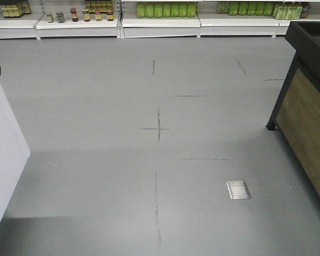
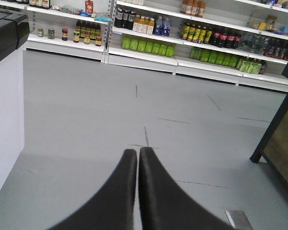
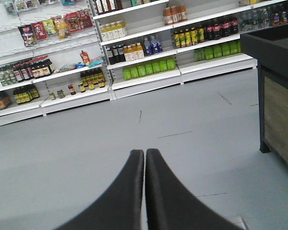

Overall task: Pick three apples into basket with both arms
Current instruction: 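Drive the base forward across the grey floor toward the fruit tables, then turn and drive the base up to the table holding the blue basket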

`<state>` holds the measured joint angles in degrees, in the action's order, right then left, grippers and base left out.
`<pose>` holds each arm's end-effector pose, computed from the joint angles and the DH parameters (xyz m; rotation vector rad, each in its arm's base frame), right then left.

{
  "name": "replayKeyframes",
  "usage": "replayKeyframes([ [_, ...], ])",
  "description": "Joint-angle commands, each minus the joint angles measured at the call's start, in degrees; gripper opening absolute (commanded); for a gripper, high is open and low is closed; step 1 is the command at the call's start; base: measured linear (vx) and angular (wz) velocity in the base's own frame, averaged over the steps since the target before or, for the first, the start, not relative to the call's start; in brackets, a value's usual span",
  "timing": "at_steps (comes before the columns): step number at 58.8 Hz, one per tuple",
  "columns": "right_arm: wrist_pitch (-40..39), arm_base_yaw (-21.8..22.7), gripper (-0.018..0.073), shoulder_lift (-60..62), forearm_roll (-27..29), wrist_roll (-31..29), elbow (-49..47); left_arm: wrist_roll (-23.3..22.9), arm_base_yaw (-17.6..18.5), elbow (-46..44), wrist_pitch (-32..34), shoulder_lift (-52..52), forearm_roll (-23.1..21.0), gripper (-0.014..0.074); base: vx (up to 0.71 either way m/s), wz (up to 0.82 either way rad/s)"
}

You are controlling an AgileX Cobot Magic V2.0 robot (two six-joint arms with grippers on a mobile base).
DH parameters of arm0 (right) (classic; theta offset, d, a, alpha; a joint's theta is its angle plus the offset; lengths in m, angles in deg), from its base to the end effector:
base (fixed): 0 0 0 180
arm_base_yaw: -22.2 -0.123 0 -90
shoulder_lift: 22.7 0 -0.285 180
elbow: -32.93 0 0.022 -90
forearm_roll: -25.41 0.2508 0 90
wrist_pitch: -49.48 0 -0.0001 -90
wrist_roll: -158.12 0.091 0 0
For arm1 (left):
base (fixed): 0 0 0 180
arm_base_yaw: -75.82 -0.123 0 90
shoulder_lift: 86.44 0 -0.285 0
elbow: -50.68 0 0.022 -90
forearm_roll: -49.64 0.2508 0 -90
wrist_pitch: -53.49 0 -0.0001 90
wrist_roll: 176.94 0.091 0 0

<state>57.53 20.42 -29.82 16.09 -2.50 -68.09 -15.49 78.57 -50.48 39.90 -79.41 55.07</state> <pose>0.0567 -0.0003 0.1908 0.1372 1.6375 0.1406 0.0555 -0.0006 0.1829 -0.1757 1.7295 -0.1863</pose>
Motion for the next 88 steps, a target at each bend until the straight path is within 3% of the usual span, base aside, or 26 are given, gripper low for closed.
replayKeyframes([
  [1,-4.1,0.3,-0.0005,0.7,-0.8,-0.5,0.6,-0.4,0.3,-1.4,4.2,-0.7,-0.1,-0.0006,0.18,-0.1],
  [88,-4.1,0.3,-0.0005,0.7,-0.8,-0.5,0.6,-0.4,0.3,-1.4,4.2,-0.7,-0.1,-0.0006,0.17,-0.28],
])
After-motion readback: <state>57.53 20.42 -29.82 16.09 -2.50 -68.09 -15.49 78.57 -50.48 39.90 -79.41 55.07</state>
